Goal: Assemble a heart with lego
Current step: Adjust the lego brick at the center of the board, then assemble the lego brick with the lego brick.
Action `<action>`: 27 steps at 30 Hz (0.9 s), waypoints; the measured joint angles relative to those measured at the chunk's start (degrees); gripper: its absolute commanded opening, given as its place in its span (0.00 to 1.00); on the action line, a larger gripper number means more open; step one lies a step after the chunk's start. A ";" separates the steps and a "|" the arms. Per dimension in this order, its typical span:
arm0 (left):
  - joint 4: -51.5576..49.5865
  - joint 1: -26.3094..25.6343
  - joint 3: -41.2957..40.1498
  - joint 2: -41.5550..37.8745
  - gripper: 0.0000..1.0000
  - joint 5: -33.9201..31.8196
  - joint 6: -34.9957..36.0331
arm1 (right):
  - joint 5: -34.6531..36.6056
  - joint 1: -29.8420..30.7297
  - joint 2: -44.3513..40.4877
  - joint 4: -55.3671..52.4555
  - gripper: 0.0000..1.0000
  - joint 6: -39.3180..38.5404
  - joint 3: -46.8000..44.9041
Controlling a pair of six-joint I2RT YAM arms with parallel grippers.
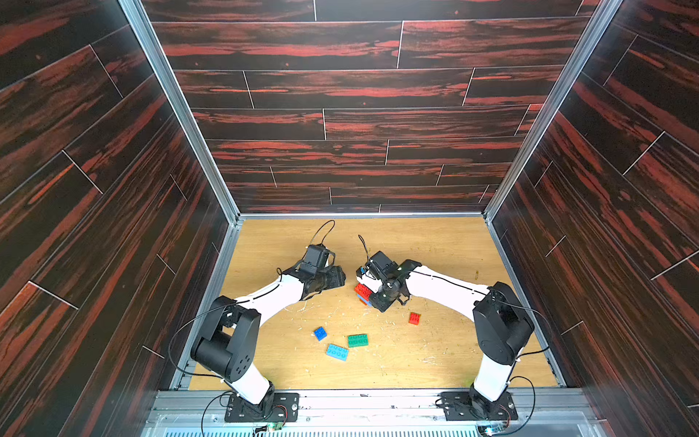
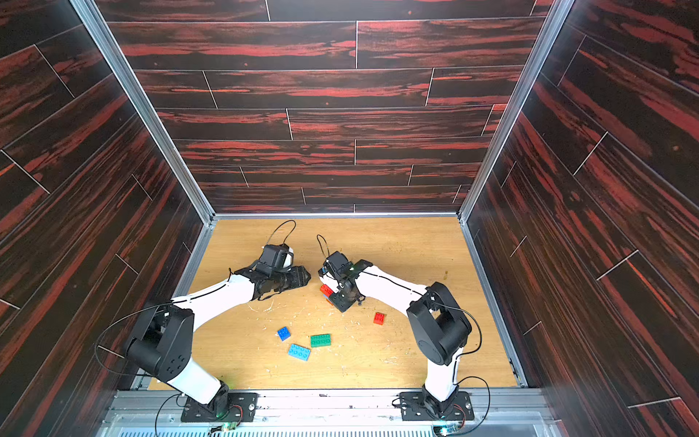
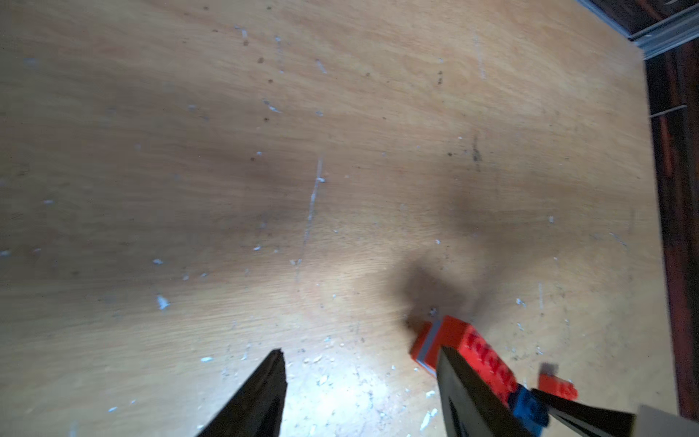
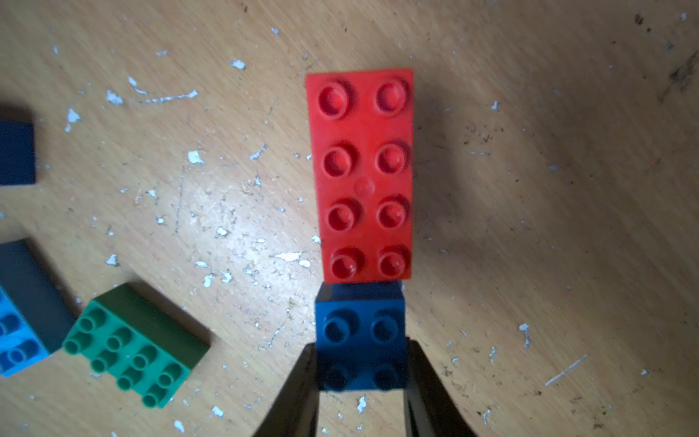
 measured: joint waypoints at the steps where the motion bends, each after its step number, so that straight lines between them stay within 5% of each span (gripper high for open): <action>1: 0.57 -0.02 0.00 0.24 0.68 0.74 -0.02 | -0.04 0.00 0.00 0.28 0.17 0.04 0.00; 27: 10.91 -1.88 1.14 11.34 0.59 13.90 -2.32 | 0.20 0.00 0.68 3.65 0.15 -0.57 -0.35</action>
